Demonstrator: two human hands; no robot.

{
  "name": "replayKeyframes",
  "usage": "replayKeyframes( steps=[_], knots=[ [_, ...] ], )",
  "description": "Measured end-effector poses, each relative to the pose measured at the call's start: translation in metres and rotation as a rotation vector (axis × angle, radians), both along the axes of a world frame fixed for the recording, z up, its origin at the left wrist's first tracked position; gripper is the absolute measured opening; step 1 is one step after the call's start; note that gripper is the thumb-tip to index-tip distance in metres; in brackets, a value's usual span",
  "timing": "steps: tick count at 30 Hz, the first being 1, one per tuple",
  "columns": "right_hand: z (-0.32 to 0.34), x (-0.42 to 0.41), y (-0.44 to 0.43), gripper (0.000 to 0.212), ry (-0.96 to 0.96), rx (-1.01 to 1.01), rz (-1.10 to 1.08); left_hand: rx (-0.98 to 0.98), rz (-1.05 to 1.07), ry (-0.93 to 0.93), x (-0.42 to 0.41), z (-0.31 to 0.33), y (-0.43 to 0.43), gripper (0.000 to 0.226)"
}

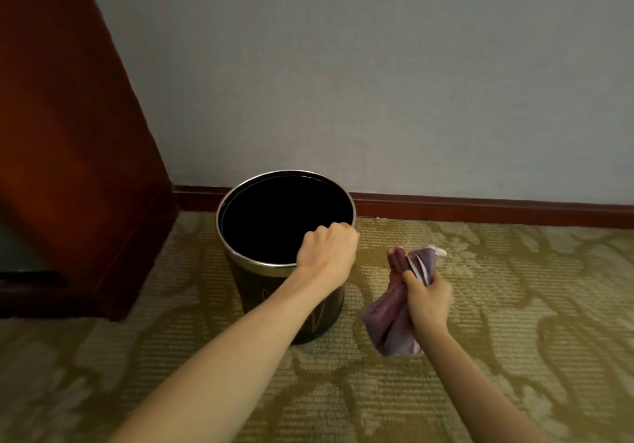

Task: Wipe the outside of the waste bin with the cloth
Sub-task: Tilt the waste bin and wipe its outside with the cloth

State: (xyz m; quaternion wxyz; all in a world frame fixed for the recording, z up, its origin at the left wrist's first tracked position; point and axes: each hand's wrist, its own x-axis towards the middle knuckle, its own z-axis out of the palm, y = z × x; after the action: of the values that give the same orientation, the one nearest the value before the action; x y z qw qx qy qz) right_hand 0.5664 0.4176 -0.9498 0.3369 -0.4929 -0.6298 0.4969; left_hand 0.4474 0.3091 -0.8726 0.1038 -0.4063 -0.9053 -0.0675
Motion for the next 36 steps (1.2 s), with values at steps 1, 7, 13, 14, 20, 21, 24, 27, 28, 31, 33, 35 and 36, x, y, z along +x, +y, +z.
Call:
replayKeyframes(
  steps=[1,7,13,14,20,21,24,27,28,31,33,35,36],
  knots=[
    [0.001,0.000,0.000,0.005,0.005,-0.001,-0.008,0.024,-0.015,-0.002,-0.003,0.002,-0.002,0.018],
    [0.014,-0.017,-0.007,0.006,0.032,0.009,0.005,0.134,-0.009,-0.097,-0.027,0.019,-0.023,0.037],
    [0.024,-0.045,-0.017,0.005,0.077,0.005,0.078,0.226,0.061,-0.106,-0.058,0.028,-0.046,0.034],
    [0.026,-0.050,-0.018,0.004,0.087,0.002,0.083,0.239,0.069,-0.111,-0.066,0.029,-0.051,0.034],
    [0.034,-0.075,-0.030,0.004,0.163,-0.039,0.144,0.325,0.136,-0.204,-0.106,0.038,-0.078,0.035],
    [0.034,-0.079,-0.033,0.005,0.172,-0.043,0.151,0.349,0.148,-0.223,-0.111,0.039,-0.082,0.035],
    [0.037,-0.089,-0.041,0.005,0.192,-0.019,0.168,0.397,0.149,-0.254,-0.125,0.043,-0.095,0.040],
    [0.039,-0.097,-0.045,0.006,0.191,0.007,0.193,0.440,0.185,-0.283,-0.141,0.048,-0.109,0.045],
    [0.039,-0.099,-0.046,0.008,0.188,0.011,0.200,0.456,0.208,-0.291,-0.146,0.049,-0.114,0.045],
    [0.040,-0.109,-0.051,0.014,0.189,0.000,0.219,0.499,0.249,-0.317,-0.161,0.050,-0.132,0.043],
    [0.042,-0.117,-0.058,0.014,0.194,0.004,0.233,0.520,0.273,-0.337,-0.169,0.050,-0.145,0.044],
    [0.044,-0.124,-0.067,0.012,0.196,0.031,0.245,0.535,0.299,-0.331,-0.176,0.048,-0.155,0.044],
    [0.044,-0.127,-0.073,0.010,0.199,0.051,0.257,0.543,0.312,-0.335,-0.178,0.048,-0.159,0.044]
  ],
)
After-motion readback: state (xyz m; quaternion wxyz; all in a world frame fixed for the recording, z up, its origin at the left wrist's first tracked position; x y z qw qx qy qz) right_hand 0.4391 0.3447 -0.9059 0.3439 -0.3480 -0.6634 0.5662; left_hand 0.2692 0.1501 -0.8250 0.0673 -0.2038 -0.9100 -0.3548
